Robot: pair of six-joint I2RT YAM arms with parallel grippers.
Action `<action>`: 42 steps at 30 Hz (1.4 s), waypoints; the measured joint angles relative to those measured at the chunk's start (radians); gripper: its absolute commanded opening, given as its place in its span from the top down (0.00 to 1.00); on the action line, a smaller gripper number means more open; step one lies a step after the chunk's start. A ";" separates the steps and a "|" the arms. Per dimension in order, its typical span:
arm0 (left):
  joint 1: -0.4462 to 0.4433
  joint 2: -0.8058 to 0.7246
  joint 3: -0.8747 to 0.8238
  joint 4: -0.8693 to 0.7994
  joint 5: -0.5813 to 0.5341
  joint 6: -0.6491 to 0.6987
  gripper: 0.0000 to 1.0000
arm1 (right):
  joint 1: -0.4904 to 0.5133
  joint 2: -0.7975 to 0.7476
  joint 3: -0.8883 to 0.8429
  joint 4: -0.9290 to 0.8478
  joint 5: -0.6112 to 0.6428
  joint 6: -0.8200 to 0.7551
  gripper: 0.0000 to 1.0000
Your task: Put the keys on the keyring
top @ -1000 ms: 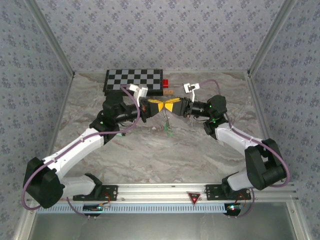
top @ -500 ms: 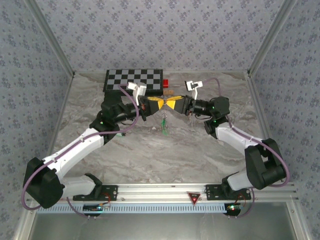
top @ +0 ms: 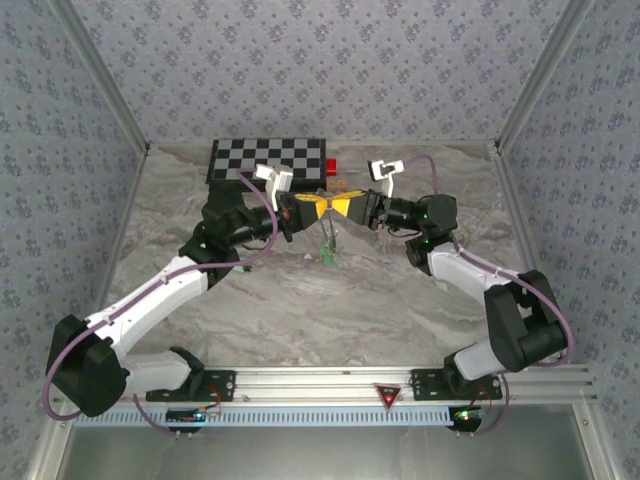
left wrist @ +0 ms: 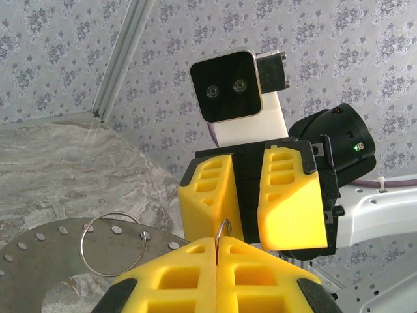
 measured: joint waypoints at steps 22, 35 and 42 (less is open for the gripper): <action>0.001 0.000 0.000 -0.001 0.000 0.003 1.00 | 0.005 0.023 0.010 0.033 -0.003 0.032 1.00; 0.005 0.000 0.000 -0.010 0.003 0.004 0.76 | -0.006 0.018 0.000 -0.008 -0.003 -0.030 1.00; 0.020 -0.035 -0.013 -0.026 -0.019 0.015 0.72 | -0.025 0.018 -0.016 -0.035 -0.003 -0.047 1.00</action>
